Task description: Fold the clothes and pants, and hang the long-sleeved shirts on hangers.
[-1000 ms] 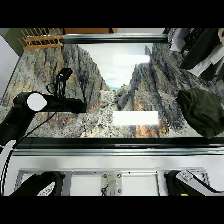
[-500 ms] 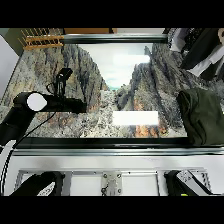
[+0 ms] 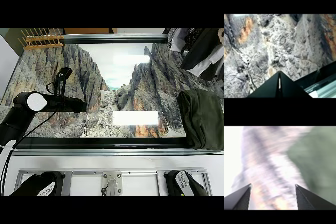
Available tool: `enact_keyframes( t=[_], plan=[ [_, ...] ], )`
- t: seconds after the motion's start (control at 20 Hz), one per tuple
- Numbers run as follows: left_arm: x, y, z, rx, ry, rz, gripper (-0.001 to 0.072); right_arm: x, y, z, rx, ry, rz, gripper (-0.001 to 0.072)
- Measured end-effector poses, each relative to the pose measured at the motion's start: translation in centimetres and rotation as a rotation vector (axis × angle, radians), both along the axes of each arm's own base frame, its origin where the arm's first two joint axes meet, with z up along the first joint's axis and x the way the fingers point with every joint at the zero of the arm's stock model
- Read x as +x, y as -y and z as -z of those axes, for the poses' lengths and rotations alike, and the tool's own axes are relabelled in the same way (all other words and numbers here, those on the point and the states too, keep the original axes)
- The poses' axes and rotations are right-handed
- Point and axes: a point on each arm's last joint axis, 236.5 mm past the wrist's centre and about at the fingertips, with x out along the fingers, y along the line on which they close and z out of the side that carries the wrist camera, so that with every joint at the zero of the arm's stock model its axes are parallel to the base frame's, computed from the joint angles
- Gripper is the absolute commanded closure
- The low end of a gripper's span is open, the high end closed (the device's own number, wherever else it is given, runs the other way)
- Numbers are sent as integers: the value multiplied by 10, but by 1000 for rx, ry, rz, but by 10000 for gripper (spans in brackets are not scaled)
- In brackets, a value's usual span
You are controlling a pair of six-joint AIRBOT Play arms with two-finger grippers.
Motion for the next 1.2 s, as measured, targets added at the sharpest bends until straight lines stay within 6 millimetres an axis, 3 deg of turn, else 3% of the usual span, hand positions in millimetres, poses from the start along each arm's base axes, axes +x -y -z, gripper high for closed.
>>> enact_keyframes(
  t=[0.15,0.25,0.35,0.45,0.5,0.55,0.6,1.2],
  plan=[
    [0,0,0,0,2,-1,687,17,-89,-2,21,16,-257,121],
    [1,0,-1,-2,5,-2,686,16,-137,2,11,7,-394,128],
    [2,0,-1,-2,9,-3,687,11,-172,7,-11,-7,-500,129],
    [3,0,-2,-4,13,-5,687,5,-195,11,-29,-18,-571,139],
    [3,0,-2,-4,14,-6,687,3,-202,12,-36,-20,-596,281],
    [3,0,-2,-4,14,-6,687,2,-207,13,-43,-22,-612,578],
    [3,0,-2,-4,14,-6,687,1,-211,14,-45,-23,-625,685],
    [4,0,-2,-5,16,-7,687,-6,-221,17,-54,-41,-665,689]
  ],
)
